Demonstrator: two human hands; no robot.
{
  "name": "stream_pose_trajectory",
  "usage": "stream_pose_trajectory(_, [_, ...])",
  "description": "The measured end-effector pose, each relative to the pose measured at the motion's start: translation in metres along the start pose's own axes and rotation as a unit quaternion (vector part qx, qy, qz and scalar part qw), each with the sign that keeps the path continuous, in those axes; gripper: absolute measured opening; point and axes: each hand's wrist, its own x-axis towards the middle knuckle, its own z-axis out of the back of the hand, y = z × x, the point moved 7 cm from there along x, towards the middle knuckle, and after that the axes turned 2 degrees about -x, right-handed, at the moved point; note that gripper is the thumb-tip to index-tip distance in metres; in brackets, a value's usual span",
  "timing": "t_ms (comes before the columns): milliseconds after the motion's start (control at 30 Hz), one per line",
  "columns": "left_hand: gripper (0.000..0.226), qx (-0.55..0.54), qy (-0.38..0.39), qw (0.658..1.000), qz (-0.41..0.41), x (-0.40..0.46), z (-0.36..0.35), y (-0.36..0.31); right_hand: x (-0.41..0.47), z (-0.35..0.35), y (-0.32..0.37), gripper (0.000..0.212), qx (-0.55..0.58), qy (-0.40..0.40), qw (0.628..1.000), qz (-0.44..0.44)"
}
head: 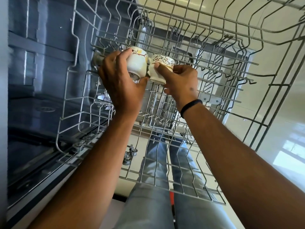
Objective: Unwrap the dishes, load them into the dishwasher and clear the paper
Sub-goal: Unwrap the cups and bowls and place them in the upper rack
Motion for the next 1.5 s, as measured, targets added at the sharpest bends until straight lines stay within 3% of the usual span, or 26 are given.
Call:
stream_pose_trajectory(167, [0.075,-0.029,0.020,0.999,-0.007,-0.002,-0.002,0.004,0.000,0.000,-0.001,0.066,0.005,-0.004,1.000,-0.003])
stream_pose_trajectory(367, [0.069,-0.042,-0.026,0.999,0.008,0.001,0.004,0.011,-0.002,-0.018,0.005,0.064,0.001,0.006,1.000,0.000])
stream_pose_trajectory(567, [0.071,-0.054,-0.023,0.998,0.006,0.005,0.007,0.014,-0.003,-0.024,0.004,0.072,0.022,0.009,1.000,-0.021])
stream_pose_trajectory(1033, [0.054,0.014,-0.043,0.999,-0.011,-0.006,0.014,0.005,-0.004,-0.011,0.000,0.083,0.021,0.000,0.999,-0.030])
stream_pose_trajectory(1133, [0.032,0.063,-0.032,0.997,-0.044,-0.009,0.012,-0.007,-0.006,-0.009,0.005,0.076,0.016,0.007,0.999,-0.028])
stream_pose_trajectory(1300, [0.024,0.075,0.008,0.995,-0.063,-0.020,0.000,-0.018,-0.006,0.001,0.009,0.020,0.033,0.011,0.999,-0.025])
stream_pose_trajectory(1367, [0.026,0.072,0.009,0.996,-0.054,-0.021,-0.002,-0.016,-0.007,0.005,0.006,0.018,0.036,0.008,0.999,-0.029])
stream_pose_trajectory(1500, [0.029,0.057,0.009,0.997,-0.052,-0.024,-0.003,-0.014,-0.009,0.004,0.004,0.034,0.039,0.017,0.999,-0.028])
